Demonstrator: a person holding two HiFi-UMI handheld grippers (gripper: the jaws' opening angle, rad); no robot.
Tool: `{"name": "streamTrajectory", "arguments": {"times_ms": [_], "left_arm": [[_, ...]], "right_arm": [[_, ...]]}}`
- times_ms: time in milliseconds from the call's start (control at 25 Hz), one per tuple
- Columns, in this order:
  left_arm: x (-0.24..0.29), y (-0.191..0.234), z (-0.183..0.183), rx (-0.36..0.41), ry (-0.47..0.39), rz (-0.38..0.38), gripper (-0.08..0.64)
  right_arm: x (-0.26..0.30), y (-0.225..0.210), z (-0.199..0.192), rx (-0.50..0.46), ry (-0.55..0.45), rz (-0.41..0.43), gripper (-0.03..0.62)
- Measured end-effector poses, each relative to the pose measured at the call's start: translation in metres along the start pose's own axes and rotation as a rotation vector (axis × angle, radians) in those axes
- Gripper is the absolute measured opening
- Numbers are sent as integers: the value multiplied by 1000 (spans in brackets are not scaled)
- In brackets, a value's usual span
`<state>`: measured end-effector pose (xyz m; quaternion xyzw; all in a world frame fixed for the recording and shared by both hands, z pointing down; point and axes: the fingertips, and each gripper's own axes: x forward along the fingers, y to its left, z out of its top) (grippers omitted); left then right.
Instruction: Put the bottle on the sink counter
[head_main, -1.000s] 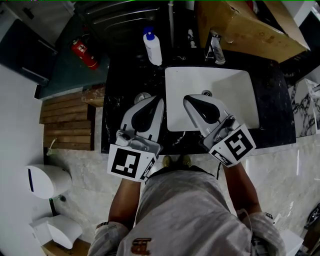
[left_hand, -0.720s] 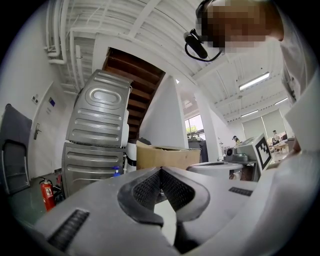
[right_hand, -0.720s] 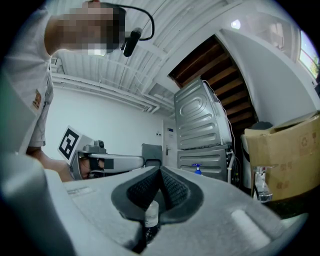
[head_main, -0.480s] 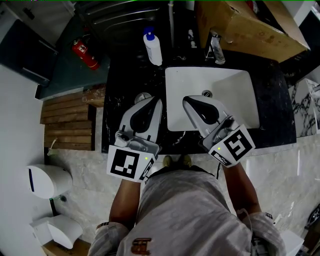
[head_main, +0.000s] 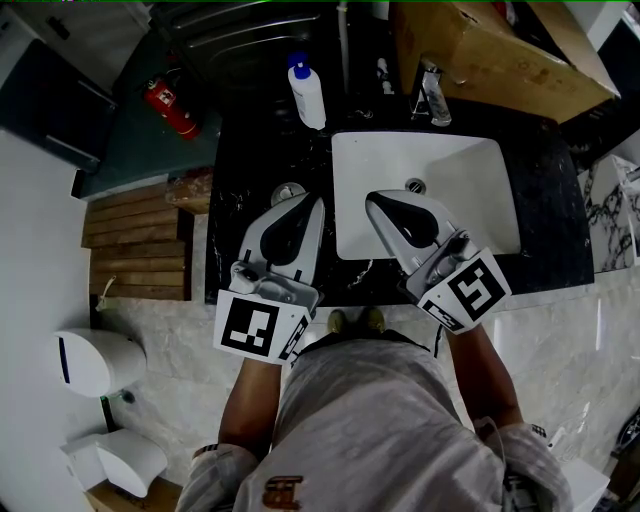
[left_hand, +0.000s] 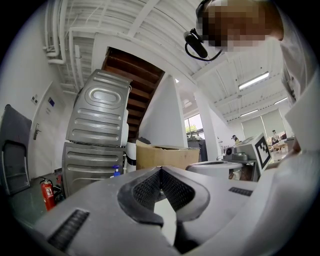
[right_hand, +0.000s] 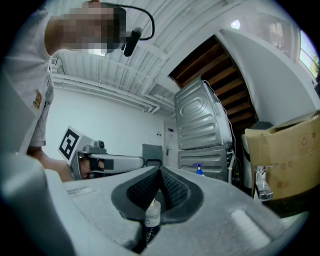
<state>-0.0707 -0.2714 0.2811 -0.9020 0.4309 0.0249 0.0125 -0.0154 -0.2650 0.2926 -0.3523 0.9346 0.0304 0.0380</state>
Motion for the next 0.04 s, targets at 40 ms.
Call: {"name": "streamTrajectory", "arguments": {"times_ms": [40], "left_arm": [[0, 0, 0, 0, 0, -1, 1]], "right_arm": [[0, 0, 0, 0, 0, 0, 0]]}}
